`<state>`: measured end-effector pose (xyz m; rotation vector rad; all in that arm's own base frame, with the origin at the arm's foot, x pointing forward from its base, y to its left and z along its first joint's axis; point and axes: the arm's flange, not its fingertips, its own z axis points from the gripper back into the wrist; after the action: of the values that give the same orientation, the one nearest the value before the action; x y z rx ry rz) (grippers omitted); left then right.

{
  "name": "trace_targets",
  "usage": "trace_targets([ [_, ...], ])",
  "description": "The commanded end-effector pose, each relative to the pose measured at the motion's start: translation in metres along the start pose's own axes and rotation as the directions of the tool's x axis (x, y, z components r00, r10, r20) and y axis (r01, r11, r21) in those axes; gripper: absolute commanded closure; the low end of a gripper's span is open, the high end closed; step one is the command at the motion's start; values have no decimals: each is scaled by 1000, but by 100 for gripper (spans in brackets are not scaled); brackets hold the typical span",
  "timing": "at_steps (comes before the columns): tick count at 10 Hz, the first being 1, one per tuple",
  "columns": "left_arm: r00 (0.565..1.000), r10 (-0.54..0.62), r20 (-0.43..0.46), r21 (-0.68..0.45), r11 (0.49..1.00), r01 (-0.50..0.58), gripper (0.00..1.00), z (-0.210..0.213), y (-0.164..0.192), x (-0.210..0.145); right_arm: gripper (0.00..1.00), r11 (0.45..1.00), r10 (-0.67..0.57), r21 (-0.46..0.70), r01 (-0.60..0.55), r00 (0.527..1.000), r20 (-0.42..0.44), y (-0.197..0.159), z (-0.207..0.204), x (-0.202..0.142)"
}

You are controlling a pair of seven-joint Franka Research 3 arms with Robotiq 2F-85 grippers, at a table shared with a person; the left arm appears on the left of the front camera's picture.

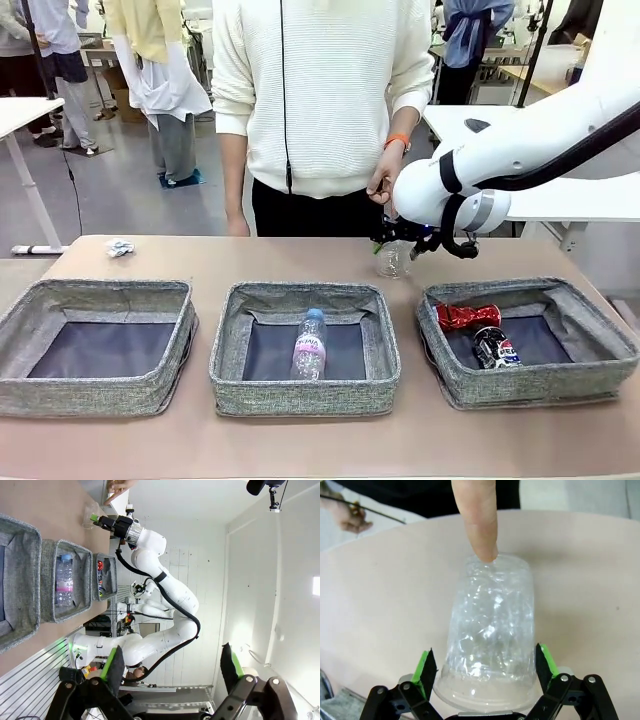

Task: Sort the waste into the appropriate baskets.
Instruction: Pick up the waste item pointed out by the person.

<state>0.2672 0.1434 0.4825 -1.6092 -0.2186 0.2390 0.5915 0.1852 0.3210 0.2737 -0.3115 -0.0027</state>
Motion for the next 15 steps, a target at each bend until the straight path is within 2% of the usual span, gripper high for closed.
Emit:
trace_targets([
  [1,1000,-12,3,-23,1000,12,0,-2,-3,-2,0,1000,-19,14,20,1000,-24,-3,4,1],
  [2,1000,-12,3,-23,1000,12,0,-2,-3,-2,4,1000,-23,13,23,999,-31,-4,4,0],
  [3,1000,-12,3,-23,1000,12,0,-2,-3,-2,60,1000,-17,18,18,999,-38,-4,5,1],
  [4,1000,-12,3,-23,1000,12,0,-2,-3,-2,64,1000,-16,17,17,999,-40,-4,5,0],
  [5,1000,-12,3,-23,1000,12,0,-2,-3,-2,100,999,-30,18,30,999,-41,-4,4,0],
  [12,1000,-12,3,-23,1000,12,0,-2,-3,-2,100,997,-56,50,58,997,-57,-5,8,-4],
  [15,1000,-12,3,-23,1000,12,0,-2,-3,-2,100,987,-141,51,149,981,-132,-14,35,-6],
])
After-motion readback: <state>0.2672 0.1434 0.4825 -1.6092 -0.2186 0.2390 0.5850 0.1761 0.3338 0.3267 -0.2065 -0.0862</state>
